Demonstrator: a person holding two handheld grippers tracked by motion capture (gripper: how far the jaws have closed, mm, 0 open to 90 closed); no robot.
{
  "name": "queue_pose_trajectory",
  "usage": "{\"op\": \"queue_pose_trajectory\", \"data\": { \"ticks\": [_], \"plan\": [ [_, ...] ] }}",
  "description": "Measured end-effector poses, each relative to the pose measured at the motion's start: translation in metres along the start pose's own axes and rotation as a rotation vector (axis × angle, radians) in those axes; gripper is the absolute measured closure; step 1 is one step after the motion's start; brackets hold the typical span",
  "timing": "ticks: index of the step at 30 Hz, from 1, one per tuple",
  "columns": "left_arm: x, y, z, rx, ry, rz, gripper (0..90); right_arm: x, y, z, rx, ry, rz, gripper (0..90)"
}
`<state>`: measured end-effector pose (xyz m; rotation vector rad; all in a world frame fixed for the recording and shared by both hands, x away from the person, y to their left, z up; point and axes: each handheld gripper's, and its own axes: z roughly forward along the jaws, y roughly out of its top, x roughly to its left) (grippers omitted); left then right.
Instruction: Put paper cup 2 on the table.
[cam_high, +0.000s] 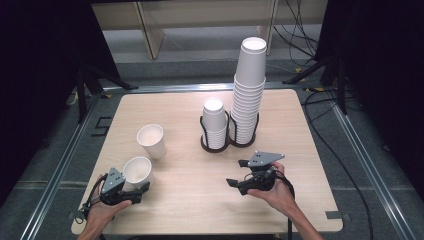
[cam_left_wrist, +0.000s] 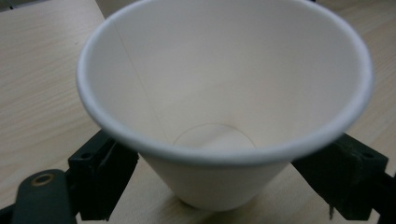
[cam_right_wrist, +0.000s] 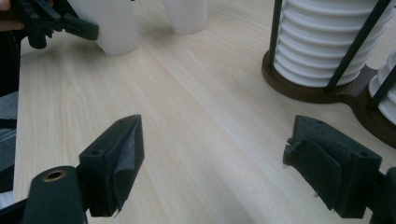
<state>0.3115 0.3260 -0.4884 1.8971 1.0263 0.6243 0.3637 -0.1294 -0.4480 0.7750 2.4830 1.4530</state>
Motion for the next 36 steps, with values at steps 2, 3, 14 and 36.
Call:
{"op": "queue_pose_trajectory", "data": {
  "ticks": [2,3,14,36],
  "plan": [
    [0.000,-0.002,-0.004,0.004,0.001,-0.021,14.7,0.000,0.000,0.000,-0.001,0.011,0.012,18.9],
    [0.000,-0.002,-0.006,0.012,0.001,-0.018,14.8,0.000,0.000,0.000,0.000,0.011,0.011,19.0],
    [-0.008,-0.014,-0.038,-0.005,0.006,-0.060,14.7,-0.002,-0.008,-0.007,0.014,-0.027,0.032,18.8],
    [-0.034,-0.023,-0.067,-0.038,-0.015,-0.051,14.8,0.010,-0.044,-0.042,0.057,-0.113,0.115,18.4]
  ]
}}
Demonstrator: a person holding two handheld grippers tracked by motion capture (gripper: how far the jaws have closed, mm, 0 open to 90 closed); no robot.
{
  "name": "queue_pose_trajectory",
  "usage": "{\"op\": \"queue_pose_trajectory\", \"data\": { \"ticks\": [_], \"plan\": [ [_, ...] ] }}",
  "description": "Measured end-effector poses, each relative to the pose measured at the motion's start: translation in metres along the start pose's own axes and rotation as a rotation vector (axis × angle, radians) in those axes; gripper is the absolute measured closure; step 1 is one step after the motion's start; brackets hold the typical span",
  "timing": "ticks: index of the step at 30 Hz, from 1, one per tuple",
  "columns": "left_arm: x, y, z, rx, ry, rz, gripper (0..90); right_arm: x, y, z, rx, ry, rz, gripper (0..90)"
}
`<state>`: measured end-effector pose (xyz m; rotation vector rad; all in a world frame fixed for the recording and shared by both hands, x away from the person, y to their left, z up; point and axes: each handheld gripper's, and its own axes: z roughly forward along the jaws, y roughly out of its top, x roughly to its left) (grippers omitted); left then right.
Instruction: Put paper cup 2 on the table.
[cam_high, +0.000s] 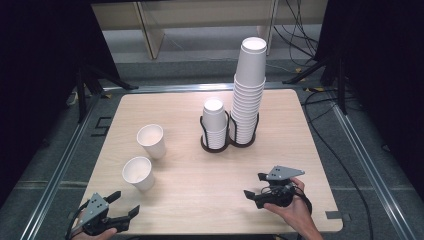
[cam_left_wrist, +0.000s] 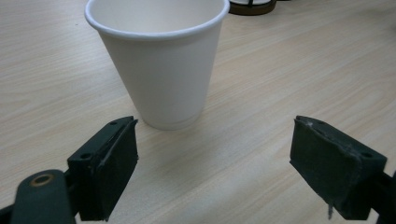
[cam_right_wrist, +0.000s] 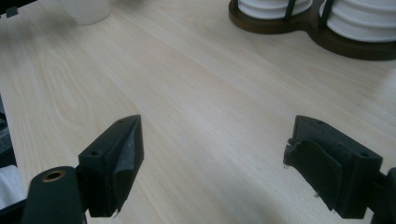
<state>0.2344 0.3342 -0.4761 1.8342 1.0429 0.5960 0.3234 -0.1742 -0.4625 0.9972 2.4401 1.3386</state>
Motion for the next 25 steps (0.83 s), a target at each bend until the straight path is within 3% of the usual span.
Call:
{"op": "queue_pose_trajectory", "data": {
  "ticks": [2,4,5,10,11,12,14,19,22,25],
  "plan": [
    [-0.002,0.000,0.000,-0.004,-0.007,-0.004,14.8,0.001,-0.004,-0.003,0.006,-0.010,0.010,18.1],
    [-0.002,0.000,-0.001,0.000,0.000,0.018,14.7,0.002,-0.008,-0.004,0.019,0.013,0.023,17.8],
    [-0.003,0.000,-0.001,-0.002,-0.004,0.014,14.8,0.003,-0.010,-0.005,0.021,-0.007,0.015,17.5],
    [-0.004,0.000,0.001,-0.002,-0.006,0.008,14.8,0.007,-0.019,-0.009,0.034,0.031,0.024,16.6],
    [-0.004,0.000,0.001,-0.001,-0.007,0.009,14.8,0.008,-0.020,-0.010,0.030,-0.011,0.004,16.6],
    [-0.004,0.000,0.000,0.004,-0.011,0.014,14.8,0.010,-0.021,-0.012,0.030,-0.015,0.008,16.5],
    [-0.004,0.000,0.000,0.006,-0.007,0.026,14.8,0.010,-0.022,-0.012,0.029,0.000,0.016,16.6],
    [-0.005,0.000,0.002,-0.004,-0.003,0.012,14.7,0.012,-0.022,-0.011,0.032,-0.010,0.026,16.4],
    [-0.004,0.000,0.001,0.010,-0.004,0.021,14.7,0.009,-0.023,-0.010,0.025,-0.012,-0.001,16.3],
    [-0.004,0.000,0.002,0.009,-0.001,0.013,14.8,0.011,-0.023,-0.010,0.033,-0.014,0.039,15.8]
  ]
}}
